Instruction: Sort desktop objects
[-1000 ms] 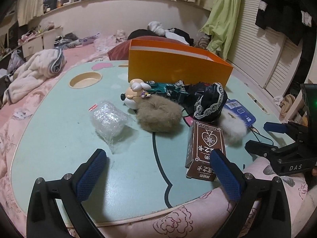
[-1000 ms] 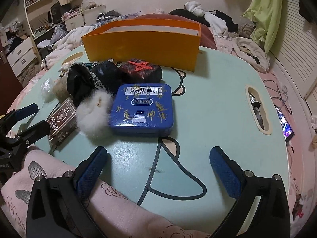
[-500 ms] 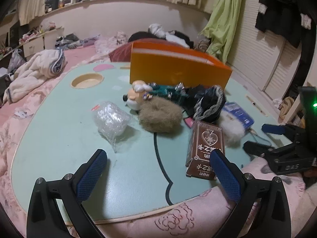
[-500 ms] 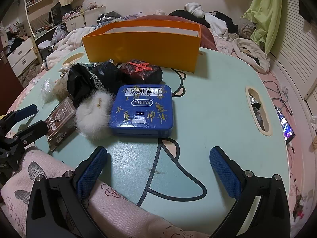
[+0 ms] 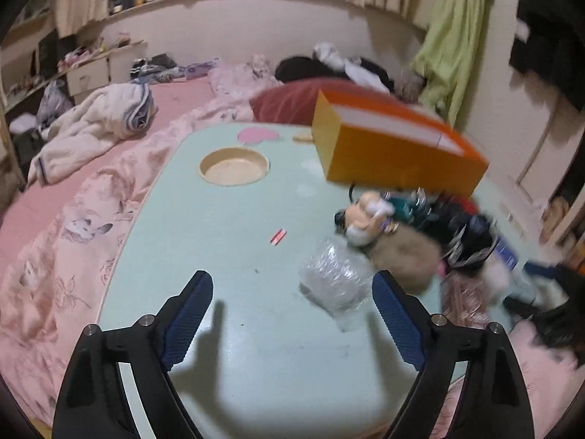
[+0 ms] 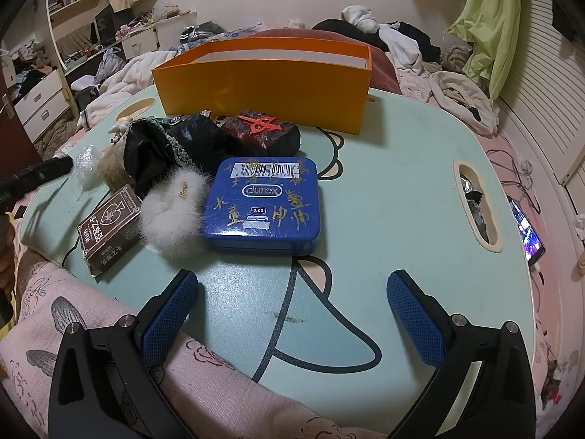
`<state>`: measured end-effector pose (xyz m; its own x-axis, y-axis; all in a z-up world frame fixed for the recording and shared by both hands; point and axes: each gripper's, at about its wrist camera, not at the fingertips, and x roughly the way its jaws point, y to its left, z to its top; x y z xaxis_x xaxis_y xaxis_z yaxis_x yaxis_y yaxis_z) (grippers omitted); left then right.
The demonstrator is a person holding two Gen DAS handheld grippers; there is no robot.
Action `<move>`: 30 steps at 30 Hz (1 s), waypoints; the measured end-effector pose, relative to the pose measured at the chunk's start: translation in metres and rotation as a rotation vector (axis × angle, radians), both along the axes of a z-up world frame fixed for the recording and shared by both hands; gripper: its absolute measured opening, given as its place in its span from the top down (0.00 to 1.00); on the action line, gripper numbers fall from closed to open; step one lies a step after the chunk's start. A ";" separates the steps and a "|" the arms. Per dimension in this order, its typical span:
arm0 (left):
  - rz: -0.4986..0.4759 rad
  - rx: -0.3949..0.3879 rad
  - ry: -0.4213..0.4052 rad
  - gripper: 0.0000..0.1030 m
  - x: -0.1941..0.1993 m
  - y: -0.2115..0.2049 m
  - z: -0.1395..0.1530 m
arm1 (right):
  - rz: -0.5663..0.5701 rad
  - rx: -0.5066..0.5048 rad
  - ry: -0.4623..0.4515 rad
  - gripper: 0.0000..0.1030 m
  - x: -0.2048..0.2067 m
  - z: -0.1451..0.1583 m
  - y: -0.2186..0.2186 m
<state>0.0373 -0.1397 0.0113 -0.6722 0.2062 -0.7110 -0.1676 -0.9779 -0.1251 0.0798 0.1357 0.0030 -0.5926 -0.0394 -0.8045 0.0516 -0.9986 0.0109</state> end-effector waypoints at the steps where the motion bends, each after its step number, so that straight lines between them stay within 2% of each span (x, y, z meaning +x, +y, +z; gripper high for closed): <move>1: -0.020 0.020 -0.023 0.39 -0.002 0.001 -0.005 | 0.000 0.000 0.000 0.00 0.000 0.000 0.000; 2: -0.024 0.024 -0.011 0.44 0.000 0.001 -0.007 | 0.000 0.000 0.000 0.00 0.000 0.000 0.000; 3: -0.032 0.025 -0.004 0.66 0.001 0.002 -0.008 | 0.000 0.002 -0.001 0.00 0.000 0.000 0.000; 4: -0.037 0.022 0.000 0.77 0.001 0.004 -0.009 | 0.000 0.002 0.001 0.00 0.000 0.000 -0.001; 6: -0.048 0.028 0.009 0.79 0.005 0.005 -0.007 | 0.001 -0.001 0.001 0.00 -0.001 0.002 -0.002; 10: -0.091 0.039 0.087 0.88 0.018 0.006 0.003 | 0.001 -0.001 0.001 0.00 -0.002 0.002 -0.002; 17: -0.180 -0.042 0.156 0.88 0.032 0.023 0.024 | -0.011 -0.027 0.013 0.00 0.000 0.005 0.001; 18: -0.168 -0.065 0.152 0.81 0.032 0.025 0.024 | -0.018 -0.051 0.021 0.00 0.002 0.006 0.004; 19: -0.147 -0.078 0.147 0.51 0.029 0.025 0.024 | -0.016 -0.072 0.028 0.00 0.002 0.007 0.009; 21: -0.062 -0.096 0.145 0.06 0.019 0.020 0.021 | 0.025 -0.128 0.092 0.01 0.009 0.017 0.010; 23: -0.046 -0.061 0.134 0.05 0.012 0.015 0.019 | 0.113 -0.157 0.177 0.01 0.019 0.032 0.002; 26: -0.050 -0.049 0.074 0.06 -0.008 0.013 0.011 | 0.202 -0.090 0.237 0.01 0.022 0.040 -0.018; 28: -0.046 -0.087 0.033 0.09 -0.021 0.017 0.005 | 0.191 -0.067 0.215 0.01 0.014 0.036 -0.019; 29: -0.045 -0.091 0.020 0.14 -0.024 0.018 0.003 | 0.145 -0.083 0.176 0.01 0.004 0.032 -0.013; 30: -0.047 -0.075 0.005 0.24 -0.028 0.018 0.002 | 0.101 -0.095 0.144 0.01 -0.002 0.028 -0.008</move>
